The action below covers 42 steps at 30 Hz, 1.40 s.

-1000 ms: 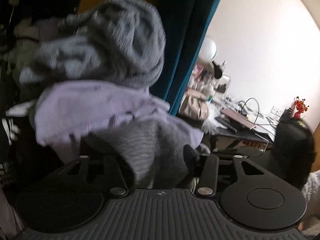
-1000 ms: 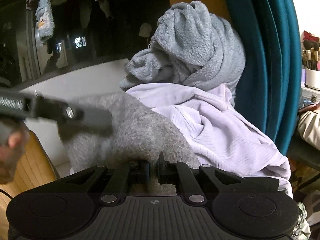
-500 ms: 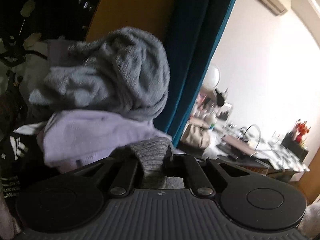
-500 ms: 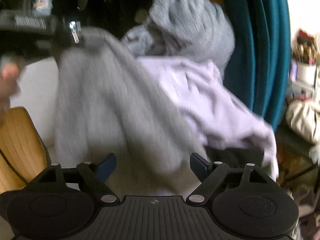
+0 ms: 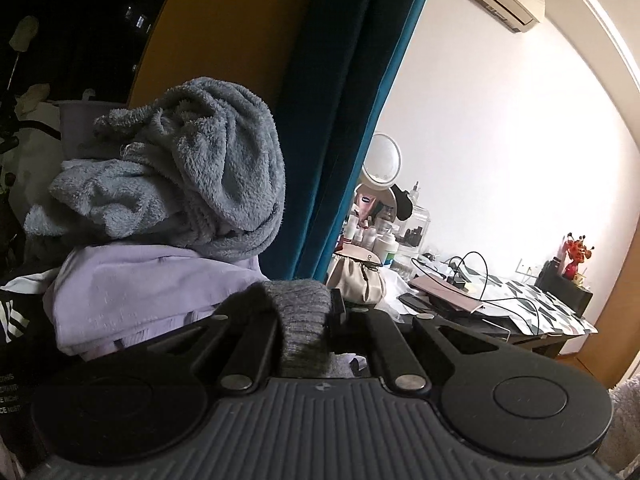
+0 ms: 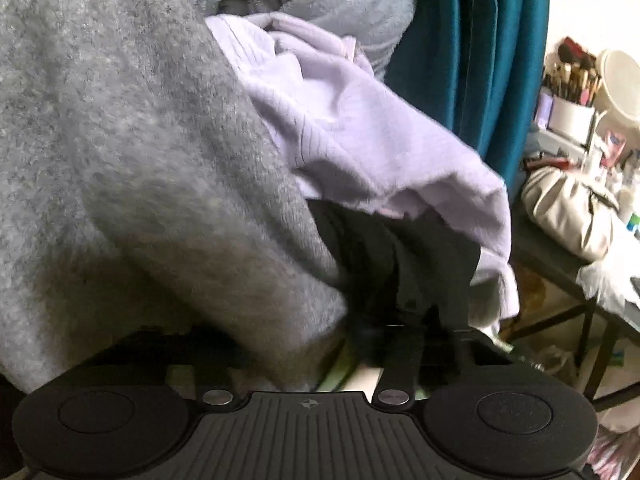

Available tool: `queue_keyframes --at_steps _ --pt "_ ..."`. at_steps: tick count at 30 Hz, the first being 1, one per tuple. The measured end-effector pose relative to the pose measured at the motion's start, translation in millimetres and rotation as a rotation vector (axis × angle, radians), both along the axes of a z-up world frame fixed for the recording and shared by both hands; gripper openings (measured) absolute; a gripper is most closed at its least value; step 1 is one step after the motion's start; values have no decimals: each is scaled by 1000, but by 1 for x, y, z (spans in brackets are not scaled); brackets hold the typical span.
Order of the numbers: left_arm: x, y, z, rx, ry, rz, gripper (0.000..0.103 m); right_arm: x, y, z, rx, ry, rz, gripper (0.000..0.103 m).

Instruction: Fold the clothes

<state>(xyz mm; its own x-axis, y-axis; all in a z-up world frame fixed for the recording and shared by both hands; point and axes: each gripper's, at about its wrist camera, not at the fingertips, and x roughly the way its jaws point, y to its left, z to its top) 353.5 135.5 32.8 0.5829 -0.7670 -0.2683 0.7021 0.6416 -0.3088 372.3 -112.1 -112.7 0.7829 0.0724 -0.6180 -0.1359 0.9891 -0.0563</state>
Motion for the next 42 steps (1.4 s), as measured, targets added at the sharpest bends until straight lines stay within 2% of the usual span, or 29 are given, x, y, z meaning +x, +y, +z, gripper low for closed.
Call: queue_keyframes --at_steps 2,4,8,12,19,22,25,27,28,29,31,33,34,42 --pt "-3 2 1 -6 -4 -1 6 -3 3 6 10 -10 -4 11" --pt "-6 4 1 -15 -4 -1 6 -11 2 11 44 -21 -10 7" --pt "-9 9 7 -60 -10 -3 6 -22 -9 24 173 -35 -65 6" --pt "-13 15 26 -118 -71 -12 6 -32 -11 48 242 -85 -64 6" --pt "-22 35 77 -252 -223 14 6 -53 9 106 316 -250 53 6" --pt "-20 43 92 -291 -248 28 6 -64 14 128 360 -326 113 6" --pt "-12 43 91 -240 -233 85 6 -64 22 132 309 -334 136 7" --pt "-4 42 82 -220 -176 118 6 -60 22 120 295 -289 133 14" --pt "-1 43 78 -213 -155 133 6 -58 21 112 280 -273 125 28" --pt "1 44 74 -206 -136 148 6 -60 22 105 253 -256 118 49" --pt "4 47 68 -192 -119 172 6 -62 23 86 185 -222 100 66" --pt "6 52 65 -182 -108 189 6 -64 25 70 144 -171 105 69" --pt "6 54 65 -175 -105 196 6 -63 23 60 125 -138 104 73" --pt "2 65 64 -164 -101 218 6 -38 14 -1 -25 26 72 76"
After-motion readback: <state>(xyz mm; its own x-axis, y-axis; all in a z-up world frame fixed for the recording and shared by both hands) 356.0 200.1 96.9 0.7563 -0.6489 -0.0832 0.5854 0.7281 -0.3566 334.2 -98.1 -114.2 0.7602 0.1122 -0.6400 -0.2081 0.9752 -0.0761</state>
